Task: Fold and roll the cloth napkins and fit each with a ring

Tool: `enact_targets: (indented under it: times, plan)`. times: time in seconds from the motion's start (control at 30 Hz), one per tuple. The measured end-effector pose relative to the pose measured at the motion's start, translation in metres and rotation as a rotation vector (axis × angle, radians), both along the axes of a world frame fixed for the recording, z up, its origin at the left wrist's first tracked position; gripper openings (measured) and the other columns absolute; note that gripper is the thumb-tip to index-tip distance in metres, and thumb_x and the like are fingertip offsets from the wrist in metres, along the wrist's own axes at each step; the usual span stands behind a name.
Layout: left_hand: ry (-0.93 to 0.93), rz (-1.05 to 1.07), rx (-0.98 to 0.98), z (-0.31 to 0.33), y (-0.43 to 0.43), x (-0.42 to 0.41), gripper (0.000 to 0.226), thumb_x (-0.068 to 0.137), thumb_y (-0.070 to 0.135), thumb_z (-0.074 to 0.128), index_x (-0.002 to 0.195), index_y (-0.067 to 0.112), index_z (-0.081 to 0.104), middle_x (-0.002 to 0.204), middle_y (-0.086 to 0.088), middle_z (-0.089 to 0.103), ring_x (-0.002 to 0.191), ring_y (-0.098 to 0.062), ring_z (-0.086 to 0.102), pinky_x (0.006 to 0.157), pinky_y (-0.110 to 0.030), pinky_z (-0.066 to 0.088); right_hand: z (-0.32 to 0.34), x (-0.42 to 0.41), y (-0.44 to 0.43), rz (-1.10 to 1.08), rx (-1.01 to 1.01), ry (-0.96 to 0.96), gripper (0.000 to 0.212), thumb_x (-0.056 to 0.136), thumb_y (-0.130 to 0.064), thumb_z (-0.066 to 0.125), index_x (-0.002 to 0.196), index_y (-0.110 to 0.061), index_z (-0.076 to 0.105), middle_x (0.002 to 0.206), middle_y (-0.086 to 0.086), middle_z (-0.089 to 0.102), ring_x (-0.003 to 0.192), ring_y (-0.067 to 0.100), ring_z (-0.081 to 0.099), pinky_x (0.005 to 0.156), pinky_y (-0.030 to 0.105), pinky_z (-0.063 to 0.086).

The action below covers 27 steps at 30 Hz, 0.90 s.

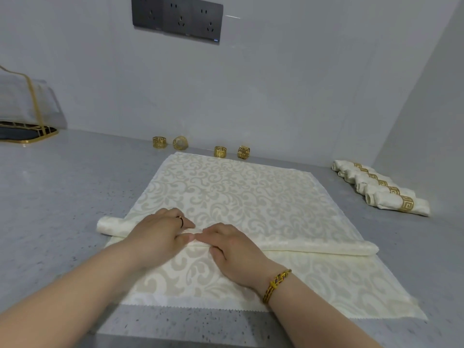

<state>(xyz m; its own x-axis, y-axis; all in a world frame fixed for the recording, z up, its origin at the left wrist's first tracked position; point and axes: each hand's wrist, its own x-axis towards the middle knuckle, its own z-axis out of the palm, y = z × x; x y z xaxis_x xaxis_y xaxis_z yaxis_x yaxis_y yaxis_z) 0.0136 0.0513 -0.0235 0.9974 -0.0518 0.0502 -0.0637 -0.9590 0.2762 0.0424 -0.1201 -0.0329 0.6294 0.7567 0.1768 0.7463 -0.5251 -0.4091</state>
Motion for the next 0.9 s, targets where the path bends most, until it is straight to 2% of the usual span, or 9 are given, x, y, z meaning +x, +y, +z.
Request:
enact_targets:
  times: [0.13,0.23,0.33,0.4,0.53,0.6,0.73,0.83,0.9]
  plan:
    - [0.201,0.127,-0.016,0.019,0.019,0.002,0.026,0.086,0.047,0.051,0.104,0.029,0.047,0.111,0.008,0.052,0.102,-0.011,0.048,0.082,-0.023,0.038,-0.002,0.002,0.001,-0.002,-0.031,-0.026,0.040,0.096,-0.010,0.037,0.135,-0.017,0.043,0.136,0.005,0.043,0.126,0.021,0.035,0.099,0.013,0.016]
    - [0.351,0.178,0.025,0.031,0.037,0.004,0.030,0.081,0.053,0.054,0.080,0.025,0.043,0.086,0.011,0.049,0.085,-0.011,0.048,0.067,-0.020,0.036,-0.001,0.001,0.001,0.008,-0.043,-0.022,0.040,0.096,-0.011,0.036,0.135,-0.018,0.042,0.138,0.004,0.041,0.127,0.019,0.033,0.099,0.013,0.015]
    - [0.451,0.224,0.104,0.044,0.051,0.001,0.034,0.081,0.054,0.054,0.076,0.022,0.045,0.080,0.014,0.048,0.082,-0.009,0.049,0.075,-0.020,0.037,0.000,0.000,0.001,0.012,-0.049,-0.019,0.041,0.097,-0.013,0.035,0.136,-0.021,0.041,0.138,0.001,0.040,0.128,0.016,0.031,0.097,0.010,0.014]
    - [0.493,0.234,0.041,0.050,0.064,-0.005,0.027,0.081,0.048,0.059,0.074,0.023,0.051,0.078,0.014,0.053,0.078,-0.009,0.051,0.072,-0.018,0.038,0.000,0.000,0.001,0.010,-0.061,-0.017,0.041,0.097,-0.014,0.034,0.136,-0.022,0.039,0.138,0.000,0.039,0.127,0.016,0.032,0.096,0.010,0.013]
    - [0.434,0.323,-0.528,0.057,0.081,-0.023,0.017,0.080,0.021,0.068,0.071,0.009,0.059,0.058,-0.002,0.062,0.046,-0.010,0.051,0.046,-0.018,0.039,-0.003,0.001,0.004,0.001,-0.090,-0.061,0.056,0.085,-0.033,0.018,0.138,-0.026,0.036,0.130,0.003,0.045,0.119,0.019,0.038,0.094,0.013,0.016]
    - [0.318,0.385,-0.742,0.056,0.079,-0.029,0.014,0.081,0.016,0.066,0.076,0.003,0.062,0.052,-0.006,0.062,0.039,-0.012,0.050,0.039,-0.019,0.036,-0.002,0.001,0.007,-0.006,-0.124,-0.090,0.063,0.079,-0.034,0.014,0.139,-0.028,0.033,0.127,0.004,0.045,0.115,0.021,0.039,0.092,0.016,0.017]
    - [0.051,0.434,-0.796,0.043,0.071,-0.033,0.020,0.079,0.019,0.068,0.082,0.000,0.061,0.051,-0.003,0.054,0.051,-0.018,0.039,0.048,-0.024,0.030,0.001,-0.002,0.012,0.003,-0.207,-0.156,0.084,0.063,-0.043,-0.001,0.139,-0.030,0.033,0.126,0.005,0.043,0.113,0.022,0.038,0.090,0.024,0.020]
    - [-0.006,0.440,-1.118,0.041,0.058,-0.038,0.006,0.081,0.008,0.063,0.085,0.006,0.059,0.070,-0.006,0.062,0.059,-0.016,0.054,0.046,-0.021,0.047,0.003,-0.002,0.014,-0.010,-0.259,-0.147,0.074,0.070,-0.037,0.006,0.139,-0.033,0.032,0.130,0.004,0.038,0.116,0.021,0.035,0.096,0.027,0.021]
    - [-0.068,0.379,-1.366,0.040,0.046,-0.041,0.009,0.083,0.000,0.056,0.086,0.007,0.059,0.074,-0.004,0.068,0.063,-0.012,0.064,0.053,-0.017,0.054,0.007,-0.004,0.014,-0.016,-0.268,-0.125,0.070,0.071,-0.029,0.015,0.139,-0.033,0.031,0.132,0.004,0.036,0.118,0.020,0.033,0.098,0.027,0.020]
